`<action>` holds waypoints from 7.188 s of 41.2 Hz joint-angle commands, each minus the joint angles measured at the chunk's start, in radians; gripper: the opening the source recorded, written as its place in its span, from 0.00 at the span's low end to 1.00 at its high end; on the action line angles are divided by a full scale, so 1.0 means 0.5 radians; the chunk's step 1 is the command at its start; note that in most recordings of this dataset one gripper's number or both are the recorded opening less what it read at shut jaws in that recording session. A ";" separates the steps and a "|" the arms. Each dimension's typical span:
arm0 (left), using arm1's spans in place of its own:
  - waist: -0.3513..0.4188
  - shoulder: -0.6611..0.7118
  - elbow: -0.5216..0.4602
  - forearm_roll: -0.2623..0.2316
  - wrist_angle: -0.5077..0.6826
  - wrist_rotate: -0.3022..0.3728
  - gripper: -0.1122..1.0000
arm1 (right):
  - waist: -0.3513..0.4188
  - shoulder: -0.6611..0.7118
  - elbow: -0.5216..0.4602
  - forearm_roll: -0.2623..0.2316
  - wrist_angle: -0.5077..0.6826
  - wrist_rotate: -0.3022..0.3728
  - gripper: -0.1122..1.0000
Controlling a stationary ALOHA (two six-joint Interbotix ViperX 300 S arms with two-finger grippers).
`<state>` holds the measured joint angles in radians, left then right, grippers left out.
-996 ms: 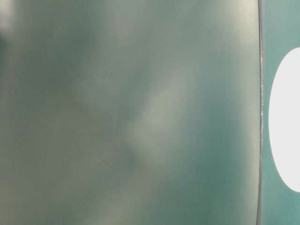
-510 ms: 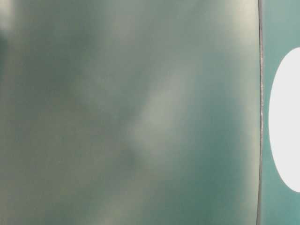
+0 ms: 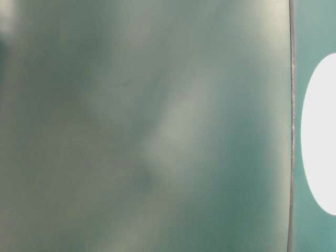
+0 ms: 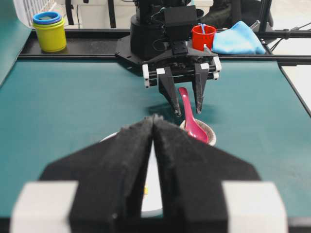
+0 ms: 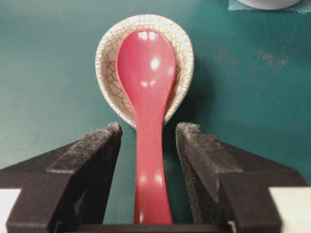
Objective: Scoop the yellow hexagonal prism block from the bowl with a spoon using the right arm.
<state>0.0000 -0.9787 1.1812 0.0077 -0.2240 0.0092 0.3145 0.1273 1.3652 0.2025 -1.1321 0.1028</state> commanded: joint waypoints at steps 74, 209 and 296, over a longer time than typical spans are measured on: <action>0.003 0.021 -0.058 0.006 0.025 0.003 0.18 | -0.663 -1.322 -0.957 0.006 2.528 -0.169 0.32; 0.003 0.037 -0.049 0.006 0.077 -0.034 0.18 | -0.822 -0.316 -1.816 -0.037 3.574 0.279 0.32; 0.003 0.037 -0.052 0.006 0.077 -0.037 0.18 | -0.831 -0.184 -1.829 -0.095 3.129 0.267 0.19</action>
<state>0.0015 -0.9679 1.1796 0.0077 -0.1795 -0.0077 -0.0982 0.0598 0.4801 0.1703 0.4264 0.2393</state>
